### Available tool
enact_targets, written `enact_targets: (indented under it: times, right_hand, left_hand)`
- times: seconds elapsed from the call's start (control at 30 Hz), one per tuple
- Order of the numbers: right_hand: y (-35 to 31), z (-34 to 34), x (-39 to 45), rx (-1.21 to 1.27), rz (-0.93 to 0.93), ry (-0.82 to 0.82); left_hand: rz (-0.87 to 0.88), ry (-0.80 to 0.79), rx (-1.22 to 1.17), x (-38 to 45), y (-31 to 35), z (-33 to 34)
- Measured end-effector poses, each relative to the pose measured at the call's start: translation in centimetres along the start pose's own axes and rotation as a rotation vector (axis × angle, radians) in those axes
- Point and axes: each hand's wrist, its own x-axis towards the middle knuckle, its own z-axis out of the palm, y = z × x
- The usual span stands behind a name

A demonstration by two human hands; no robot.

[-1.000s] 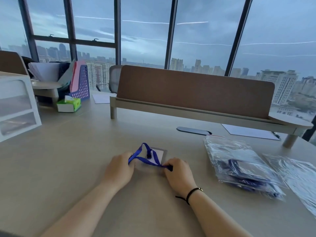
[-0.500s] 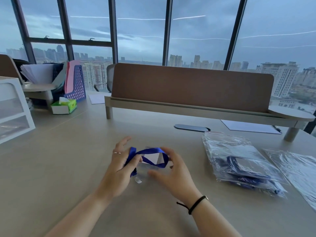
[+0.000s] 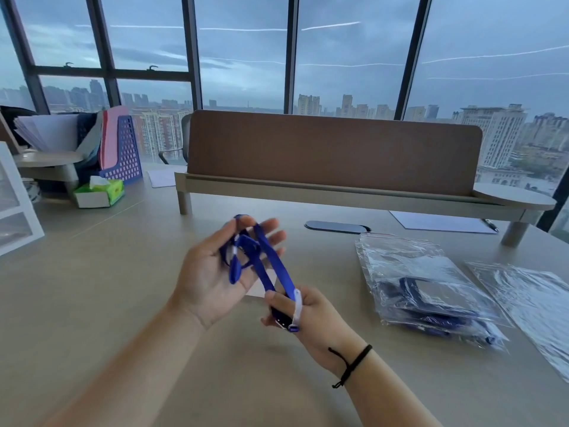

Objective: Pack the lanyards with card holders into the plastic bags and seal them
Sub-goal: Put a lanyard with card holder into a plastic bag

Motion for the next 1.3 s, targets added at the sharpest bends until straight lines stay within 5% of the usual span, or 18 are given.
enact_targets:
  times: [0.2, 0.43, 0.53, 0.6, 0.67, 0.73, 0.83, 0.9, 1.07, 1.17, 1.3]
  right_hand:
    - [0.1, -0.5, 0.3, 0.211, 0.122, -0.012]
    - [-0.1, -2.7, 0.7, 0.140, 0.202, 0.069]
    - [-0.2, -3.3, 0.8, 0.053, 0.189, 0.096]
    - [-0.1, -3.6, 1.2, -0.028, 0.162, 0.164]
    - [0.1, -3.6, 1.4, -0.146, 0.133, 0.208]
    - [0.3, -3.1, 1.4, -0.193, 0.102, 0.176]
    - [-0.1, -2.5, 1.1, -0.102, 0.037, 0.095]
    - [-0.5, -2.5, 0.9, -0.047, -0.017, 0.073]
    - [-1.1, -3.8, 0.8, 0.125, -0.087, 0.154]
    - [-1.1, -4.5, 0.9, 0.121, -0.064, 0.200]
    - [-0.3, -2.6, 0.7, -0.054, 0.034, 0.050]
  left_hand:
    - [0.050, 0.220, -0.232, 1.4, -0.3, -5.1]
    - [0.052, 0.570, 0.077, 2.6, 0.2, -7.5]
    - [0.031, 0.782, 0.373, 3.3, 0.3, -9.0]
    - [0.011, 0.855, 0.861, 3.3, 0.5, -10.0]
    - [0.149, 0.812, 1.410, 2.9, 0.1, -10.1]
    - [0.387, 0.510, 1.590, 1.9, -0.8, -8.9]
    - [0.244, -0.167, 1.568, 0.6, -3.0, -6.6]
    - [0.116, -0.349, 1.594, 0.7, -4.2, -6.1]
    - [0.019, -0.119, 1.263, 0.8, -4.0, -5.4]
    - [-0.019, 0.001, 0.803, 0.7, -3.0, -4.9]
    - [-0.097, 0.053, 0.358, 0.5, -2.6, -4.3]
